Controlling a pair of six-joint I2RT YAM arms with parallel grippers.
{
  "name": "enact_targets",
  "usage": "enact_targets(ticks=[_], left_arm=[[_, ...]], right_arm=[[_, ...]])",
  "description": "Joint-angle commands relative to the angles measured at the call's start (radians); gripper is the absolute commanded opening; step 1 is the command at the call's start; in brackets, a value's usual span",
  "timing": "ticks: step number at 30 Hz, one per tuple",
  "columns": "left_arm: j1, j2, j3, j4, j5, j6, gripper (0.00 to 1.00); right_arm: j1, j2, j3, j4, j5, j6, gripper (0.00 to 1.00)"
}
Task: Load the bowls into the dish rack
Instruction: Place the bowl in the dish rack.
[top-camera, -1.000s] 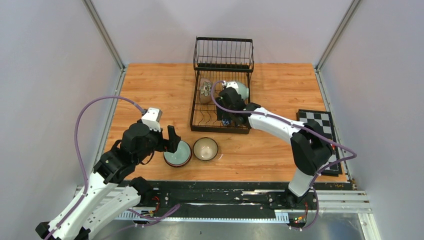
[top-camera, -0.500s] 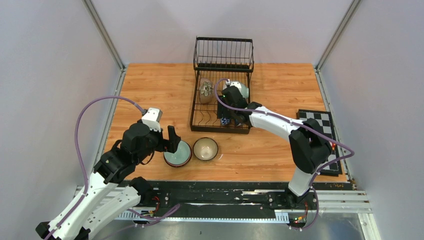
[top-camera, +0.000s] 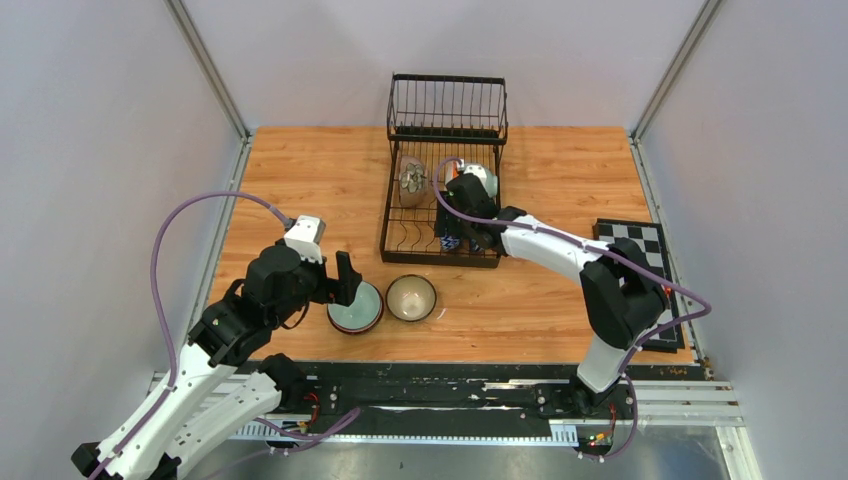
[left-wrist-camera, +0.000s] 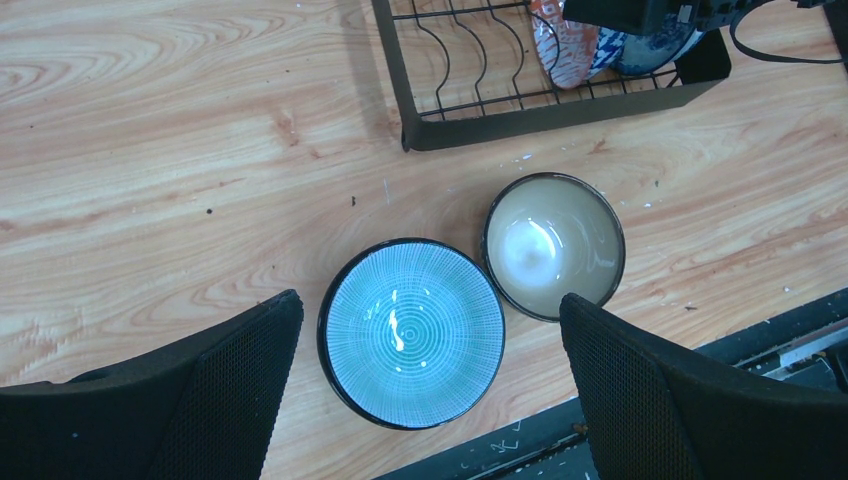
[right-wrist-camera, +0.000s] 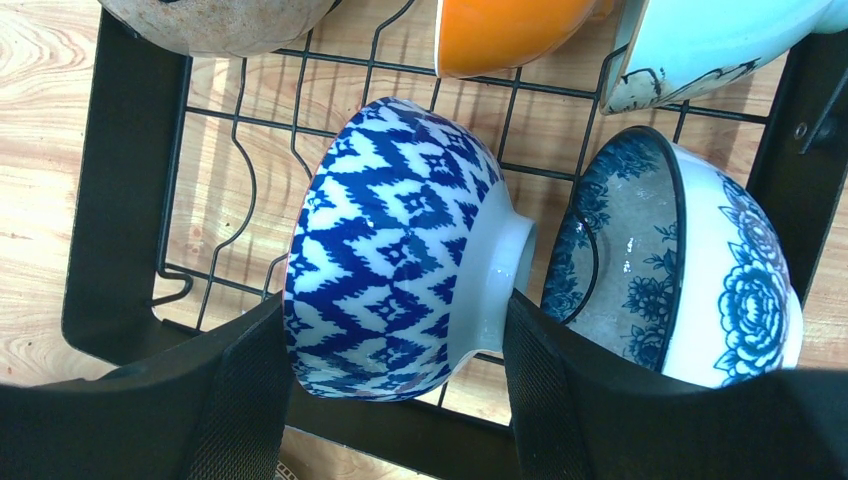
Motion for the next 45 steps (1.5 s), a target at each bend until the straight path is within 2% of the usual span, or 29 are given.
enact_targets(ticks=[1, 8, 15, 29, 38, 45], left_arm=[[0.001, 0.001, -0.011, 0.016, 0.002, 0.004, 1.00], [0.001, 0.004, -0.011, 0.017, 0.001, 0.003, 1.00], [0.001, 0.002, -0.011, 0.017, 0.002, 0.003, 1.00], [0.001, 0.008, -0.012, 0.017, 0.006, 0.003, 1.00], [0.001, 0.012, -0.012, 0.016, 0.012, 0.004, 1.00], [0.001, 0.013, -0.014, 0.020, 0.022, 0.005, 1.00]], right_arm=[[-0.014, -0.006, -0.040, -0.038, -0.009, 0.009, 0.65], [-0.012, -0.036, -0.041, -0.047, -0.024, 0.011, 0.77], [-0.004, -0.072, -0.034, -0.071, -0.022, 0.010, 0.81], [0.088, -0.216, -0.026, -0.162, 0.088, -0.014, 0.80], [0.178, -0.370, -0.106, -0.165, 0.030, -0.002, 0.75], [0.266, -0.416, -0.188, -0.163, 0.020, 0.039, 0.70]])
